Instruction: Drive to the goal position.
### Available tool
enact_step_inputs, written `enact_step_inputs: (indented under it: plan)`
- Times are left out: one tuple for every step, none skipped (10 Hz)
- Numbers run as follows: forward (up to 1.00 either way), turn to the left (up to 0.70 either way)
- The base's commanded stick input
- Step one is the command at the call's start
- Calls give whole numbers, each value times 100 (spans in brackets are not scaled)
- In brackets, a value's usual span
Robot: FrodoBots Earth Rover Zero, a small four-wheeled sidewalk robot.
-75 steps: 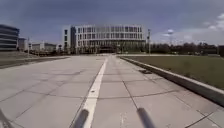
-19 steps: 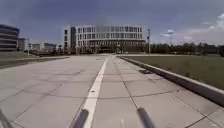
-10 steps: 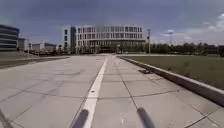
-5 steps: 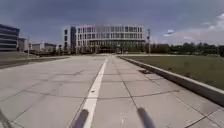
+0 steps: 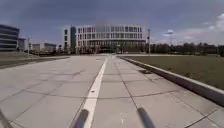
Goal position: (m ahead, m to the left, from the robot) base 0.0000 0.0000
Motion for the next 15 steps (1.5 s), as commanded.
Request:
enact_step_inputs:
  plan:
    - [7,0]
    - [7,0]
    - [7,0]
    - [7,0]
    - [7,0]
    - [7,0]
    - [7,0]
    - [7,0]
    - [6,0]
    - [7,0]
    - [7,0]
    - [7,0]
    - [7,0]
    - [7,0]
    - [7,0]
